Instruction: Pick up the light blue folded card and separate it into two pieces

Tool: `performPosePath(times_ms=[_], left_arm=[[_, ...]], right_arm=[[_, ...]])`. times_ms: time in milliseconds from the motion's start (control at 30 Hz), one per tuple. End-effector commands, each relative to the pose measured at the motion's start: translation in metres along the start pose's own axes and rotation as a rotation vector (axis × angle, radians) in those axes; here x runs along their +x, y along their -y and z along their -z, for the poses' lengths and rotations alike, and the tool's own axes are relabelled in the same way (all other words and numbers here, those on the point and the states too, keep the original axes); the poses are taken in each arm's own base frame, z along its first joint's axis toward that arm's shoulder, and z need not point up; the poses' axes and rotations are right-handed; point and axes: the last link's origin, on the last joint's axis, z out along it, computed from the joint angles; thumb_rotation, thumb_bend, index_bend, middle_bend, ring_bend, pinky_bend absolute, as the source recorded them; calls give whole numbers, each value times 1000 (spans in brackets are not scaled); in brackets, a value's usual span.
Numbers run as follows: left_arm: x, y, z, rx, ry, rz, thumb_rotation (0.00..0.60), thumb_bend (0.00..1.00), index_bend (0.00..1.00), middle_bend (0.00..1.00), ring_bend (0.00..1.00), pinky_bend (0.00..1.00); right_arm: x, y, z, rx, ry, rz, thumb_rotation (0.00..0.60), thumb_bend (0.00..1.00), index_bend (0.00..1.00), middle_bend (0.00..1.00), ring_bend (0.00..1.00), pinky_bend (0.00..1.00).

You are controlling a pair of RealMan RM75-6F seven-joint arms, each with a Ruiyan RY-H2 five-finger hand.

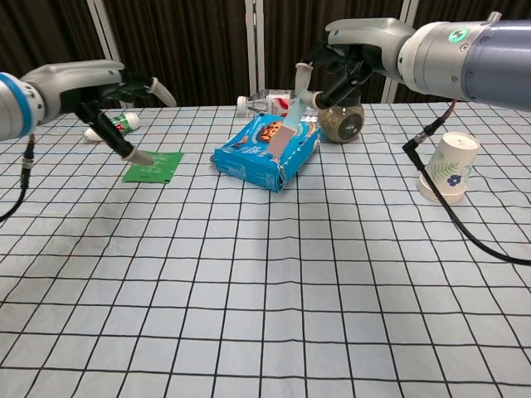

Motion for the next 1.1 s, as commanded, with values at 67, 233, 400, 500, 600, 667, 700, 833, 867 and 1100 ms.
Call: performPosePath(times_ms=[67, 233, 400, 500, 600, 667, 700, 833, 867, 1100], left_arm=[[-11, -24, -18, -14, 22, 8, 600, 111, 283, 0, 0, 0], [-18, -39, -27, -22, 37, 22, 600, 168, 311, 0, 0, 0], [-24, -49, -31, -37, 38, 56, 600, 239, 334, 0, 0, 0], [-30, -52, -32, -45, 43, 80, 600, 240, 364, 0, 0, 0], [-35, -54, -31, -51, 53, 92, 600, 240, 384, 0, 0, 0], [-38, -56, -30, -59, 59, 102, 600, 240, 390, 0, 0, 0], [-38, -57, -30, -62, 55, 105, 600, 240, 396, 0, 0, 0], [-41, -60, -30, -75, 37, 109, 600, 246, 418, 0, 0, 0], [-42, -60, -30, -77, 37, 117, 600, 261, 423, 0, 0, 0], [-44, -62, -30, -84, 34, 121, 600, 296, 457, 0, 0, 0]], right_arm=[[-6, 16, -3, -11, 25, -66, 600, 434, 730, 231, 0, 0], [-9, 24, -2, -11, 43, -79, 600, 435, 731, 231, 0, 0], [-10, 30, -2, -1, 53, -76, 600, 435, 733, 232, 0, 0], [-10, 32, -2, 4, 52, -72, 600, 435, 733, 232, 0, 0], [-11, 33, -2, 7, 52, -72, 600, 435, 733, 232, 0, 0], [-11, 33, -2, 10, 52, -69, 600, 435, 733, 233, 0, 0], [-12, 34, -2, 12, 53, -67, 600, 435, 733, 233, 0, 0], [-12, 35, -1, 16, 54, -62, 600, 435, 733, 233, 0, 0], [-12, 35, 0, 17, 54, -60, 600, 435, 733, 233, 0, 0], [-12, 36, 1, 23, 54, -53, 600, 436, 733, 233, 0, 0]])
